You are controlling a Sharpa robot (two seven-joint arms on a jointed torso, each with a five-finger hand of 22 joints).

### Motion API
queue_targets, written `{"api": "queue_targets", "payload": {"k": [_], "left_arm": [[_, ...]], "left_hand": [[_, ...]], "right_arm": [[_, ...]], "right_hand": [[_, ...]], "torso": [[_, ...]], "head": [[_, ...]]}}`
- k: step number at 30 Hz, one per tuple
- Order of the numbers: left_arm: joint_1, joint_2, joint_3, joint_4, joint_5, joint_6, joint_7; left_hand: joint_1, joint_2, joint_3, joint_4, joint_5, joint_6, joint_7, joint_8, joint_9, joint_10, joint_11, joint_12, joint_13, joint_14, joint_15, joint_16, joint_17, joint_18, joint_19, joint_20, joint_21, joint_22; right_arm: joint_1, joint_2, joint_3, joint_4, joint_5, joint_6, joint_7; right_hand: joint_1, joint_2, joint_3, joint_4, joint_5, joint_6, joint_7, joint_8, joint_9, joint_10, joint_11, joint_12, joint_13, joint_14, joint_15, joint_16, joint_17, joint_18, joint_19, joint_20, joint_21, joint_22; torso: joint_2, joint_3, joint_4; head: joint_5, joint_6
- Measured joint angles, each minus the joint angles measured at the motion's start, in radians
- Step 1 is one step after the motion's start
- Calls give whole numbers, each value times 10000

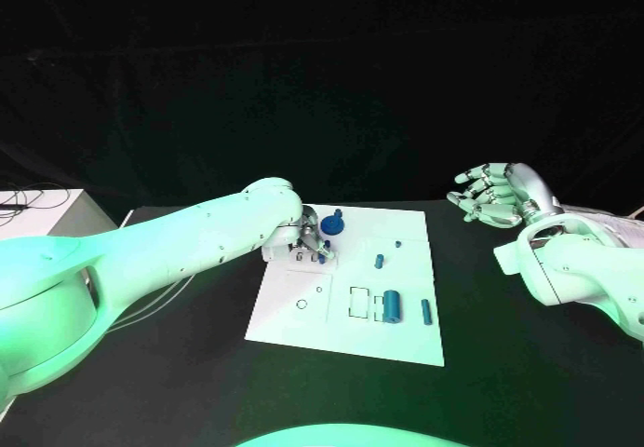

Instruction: Assemble the parts on the task board

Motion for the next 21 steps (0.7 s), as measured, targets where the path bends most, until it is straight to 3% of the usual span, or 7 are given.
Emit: {"api": "queue_targets", "payload": {"k": [3, 6, 10, 15, 21], "left_arm": [[0, 0, 0, -5, 21, 27, 0], [0, 4, -1, 0, 44, 61, 0], [0, 12, -1, 20, 74, 100, 0], [0, 17, -1, 45, 123, 131, 0], [-1, -19, 2, 131, 280, 85, 0]], "left_hand": [[161, -170, 947, 10, 0, -50, -50, 73, 368, -32, -32, -28, -16, 34, -35, 0, 0, 1, -34, -33, 0, 1], [172, -634, 2413, -32, 0, -73, -72, 125, 796, -68, -68, -77, -2, -18, -87, 0, 0, 0, -70, -69, -38, 1], [170, -967, 3714, -222, 12, -121, -91, 232, 1191, -64, -72, -89, 21, 19, -125, 0, 0, 1, -32, -107, -38, 26], [12, -1123, 4579, -649, 221, -73, -138, 333, 1474, -60, -147, -162, 9, 17, -196, 0, -1, -1, -67, -141, -38, 54], [-31, -1082, 4593, -638, 916, -174, -258, 860, 1474, 79, -285, -162, 96, 17, -267, 0, -1, 0, 19, -231, -38, 181]], "right_arm": [[-1, 0, 0, -7, -51, -8, -30], [-5, 0, -1, -15, -101, -15, -60], [-14, 0, -5, -22, -154, -21, -105], [-20, -2, -5, -31, -201, -33, -153], [-36, 10, -5, -38, -230, -48, -188]], "right_hand": [[42, -42, 24, 6, 123, 0, 0, 0, -1, 0, 0, 0, -53, 35, 36, -36, 14, -1, 38, -38, -31, -67], [42, -42, 24, 6, 179, 0, 0, 0, -1, 0, 0, 0, -67, 35, 35, -35, 13, 0, 74, -2, -31, -86], [42, -42, 24, 6, 179, 0, -1, 0, -2, 37, -36, -36, -67, 36, 35, -35, 22, 0, 73, -2, -30, -99], [42, -42, 44, -14, 215, 0, -1, 0, -2, 37, -35, -36, -78, 36, 36, -62, 22, 0, 73, -3, -30, -108], [42, -42, 51, -21, 215, -1, -2, 0, -3, 37, -35, -36, -84, 35, 35, -75, 21, 0, 73, -2, -30, -109]], "torso": [[3, -3, 8], [12, -4, 5], [23, -6, 3], [26, -6, 20], [26, -12, 47]], "head": [[-1, -10], [-8, -10], [-31, -10], [-50, -40], [-66, -56]]}}
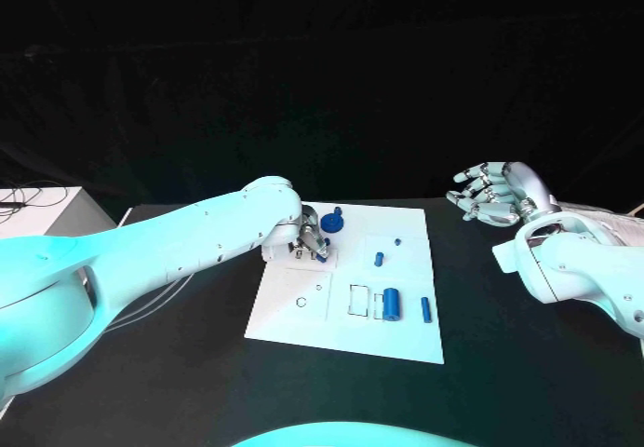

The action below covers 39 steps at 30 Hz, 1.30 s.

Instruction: Assemble the parts on the task board

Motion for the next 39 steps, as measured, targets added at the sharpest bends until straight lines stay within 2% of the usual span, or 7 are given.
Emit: {"api": "queue_targets", "payload": {"k": [6, 9, 13, 22, 23, 28, 39], "left_arm": [[-2, -156, 6, 109, 292, -241, 3], [-2, -272, 9, 184, 449, -440, 8], [-2, -409, 11, 255, 626, -709, 11], [-2, -505, 12, 300, 777, -1115, 14], [-4, -500, 12, 300, 774, -1142, 14], [-19, -450, -8, 292, 705, -1236, 16], [-50, -358, -244, 239, 355, -1336, 35]], "left_hand": [[-240, 114, 32, 27, 369, -4, 4, 87, 0, 152, -31, 0, 179, 0, 0, 39, 0, 0, 59, -58, 79, 225], [-420, 55, 61, 50, 585, -4, 4, 312, 0, 277, -53, 63, 282, -37, -36, 52, 0, 0, 127, -101, 149, 377], [-487, 9, 62, 49, 795, -3, 4, 377, 1, 397, -103, 118, 401, -1, -71, 91, 0, 1, 257, -140, 226, 602], [-647, -45, 64, 47, 1098, 52, 25, 378, 12, 541, -141, 154, 488, -1, -140, 91, 0, 0, 380, -191, 308, 863], [-667, -66, 64, 47, 1100, 52, 25, 378, 337, 541, -141, 154, 488, -2, -140, 91, 0, 0, 379, -191, 318, 883], [-698, -96, 64, 46, 1143, 55, 23, 378, 415, 630, -160, 155, 505, -2, -140, 91, 0, 0, 414, -157, 318, 936], [-736, -135, 35, 15, 1190, 56, 23, 377, 443, 629, -160, 155, 504, -2, -140, 91, 0, 0, 450, -193, 358, 1007]], "right_arm": [[-23, -2, 0, -3, -12, -13, -16], [-31, -19, 0, -3, -14, -17, -22], [-36, -42, -1, 5, -14, -24, -26], [-44, -70, -1, 18, -14, -34, -30], [-46, -71, -1, 18, -14, -35, -30], [-50, -74, -1, 21, -14, -41, -30], [-56, -83, -1, 34, -12, -50, -30]], "right_hand": [[0, 0, 0, 0, 0, -1, -1, 0, 0, 0, 0, 0, 0, 0, 0, 0, 8, 0, 0, 0, 0, 0], [0, 0, 0, 0, 0, -1, -1, 0, -1, 1, 1, 0, -13, 0, 0, 0, 8, 0, 0, 0, 0, -17], [0, 0, 28, 28, 39, -1, -1, 0, -1, 32, 33, 0, -23, 0, 0, 0, 8, 1, 0, 0, 0, -29], [0, 0, 28, 28, 80, 0, -2, 0, -1, 32, 33, 1, -38, 38, -38, -54, 17, 0, -1, 0, -39, -51], [0, 0, 28, 28, 80, -1, -2, 0, -1, 33, 33, 0, -39, 38, -38, -55, 17, 0, -1, 0, -39, -51], [0, 0, 28, 28, 119, -1, -2, 0, -1, 33, 33, 0, -53, 37, -38, -55, 27, 0, -1, 0, -39, -74], [0, 0, 27, 28, 118, -1, -2, 0, -2, 33, 34, 1, -53, 37, -37, -55, 26, 0, -1, 0, -38, -73]], "torso": [[0, -1, 8], [-1, -1, 11], [-2, -1, 23], [4, -1, 41], [7, -1, 41], [16, -2, 35], [25, -1, 47]], "head": [[-2, 12], [-2, 19], [-12, 21], [-11, 35], [-8, 33], [6, 12], [3, -42]]}}
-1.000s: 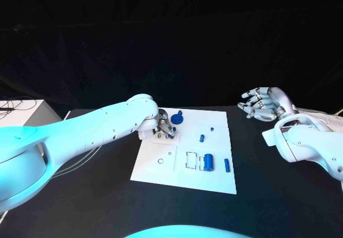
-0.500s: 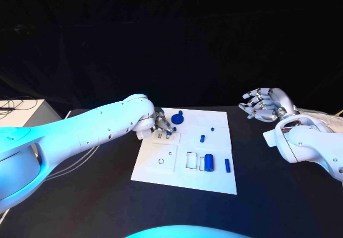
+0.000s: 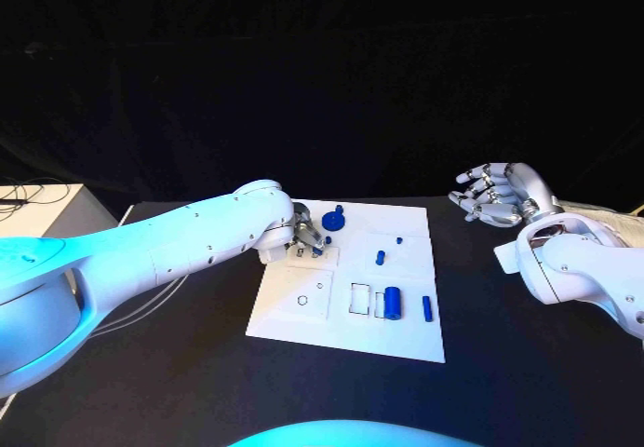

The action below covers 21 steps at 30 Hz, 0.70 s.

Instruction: Assemble the parts on the task board

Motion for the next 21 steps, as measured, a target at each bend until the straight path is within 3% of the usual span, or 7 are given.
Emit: {"api": "queue_targets", "payload": {"k": [2, 21], "left_arm": [[-2, 11, -27, -6, -74, -3, 3], [-6, 14, -76, -25, -602, -24, 16]], "left_hand": [[-30, -30, 0, 0, 26, 0, 0, 0, 497, 0, 0, 0, -4, 0, 0, 0, 0, -1, 0, 0, 0, 0], [-47, -47, 3, -3, 48, 94, -18, -46, 499, -2, 2, -1, -25, -36, -35, 0, 5, -1, -1, 0, -1, 50]], "right_arm": [[-1, -1, 0, 3, 0, -1, 0], [-11, 3, 0, -2, 1, -8, 5]], "right_hand": [[0, 0, 12, 12, 26, 0, 0, 0, 0, 0, 0, 0, -7, 0, 0, 0, 0, 0, 0, 0, 0, -11], [0, 0, 25, 25, 58, 0, -1, 0, -2, 0, 1, -41, -24, 0, 0, 0, 11, 0, 0, 0, 0, -35]], "torso": [[4, -1, 0], [-1, -12, 19]], "head": [[-1, -7], [17, -64]]}}
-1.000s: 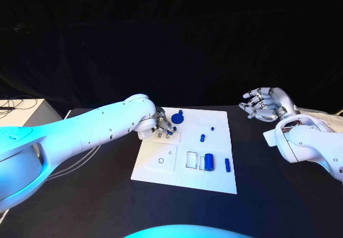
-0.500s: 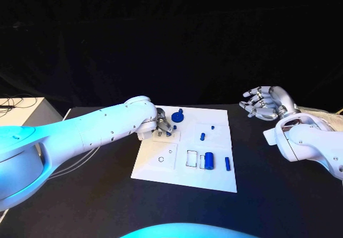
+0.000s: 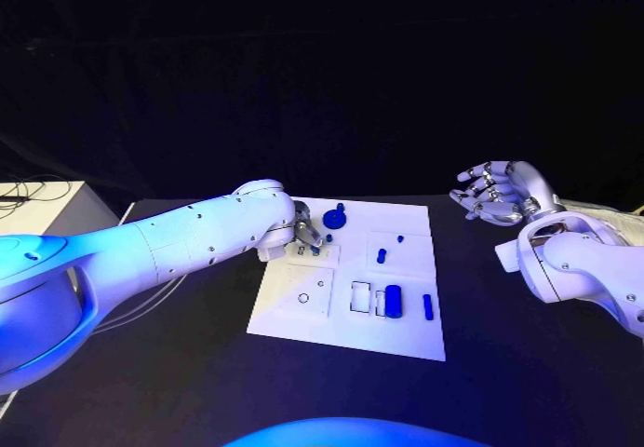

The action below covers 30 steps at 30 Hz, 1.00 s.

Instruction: Assemble the parts on the task board

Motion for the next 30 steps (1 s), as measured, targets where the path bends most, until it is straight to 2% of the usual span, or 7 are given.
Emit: {"api": "queue_targets", "payload": {"k": [16, 30], "left_arm": [[-1, -16, 0, 86, -159, 173, -15], [-17, 3, -27, 72, -369, 197, -14]], "left_hand": [[28, 28, 0, -1, 12, 3, -2, -60, 80, -1, 1, 0, -47, 0, 1, 0, 2, 0, -1, 0, -5, -2], [29, 29, 0, -1, 30, 4, -2, -37, 122, -2, 2, -1, -56, 0, 1, 0, 1, 0, -1, 0, -5, -4]], "right_arm": [[-31, 20, 0, -14, 3, 0, 0], [-89, 32, 0, -32, 11, 0, 3]], "right_hand": [[0, 0, 0, 0, 40, -1, -1, 0, -8, 0, 0, 0, -10, 0, 0, -41, -2, -1, 36, -36, 0, -16], [0, 0, 0, 0, 40, -3, -3, 0, -8, 0, 1, 1, -10, 0, 0, -41, -4, 0, 36, -36, 0, -16]], "torso": [[5, 12, 14], [12, 7, 16]], "head": [[0, -75], [18, -119]]}}
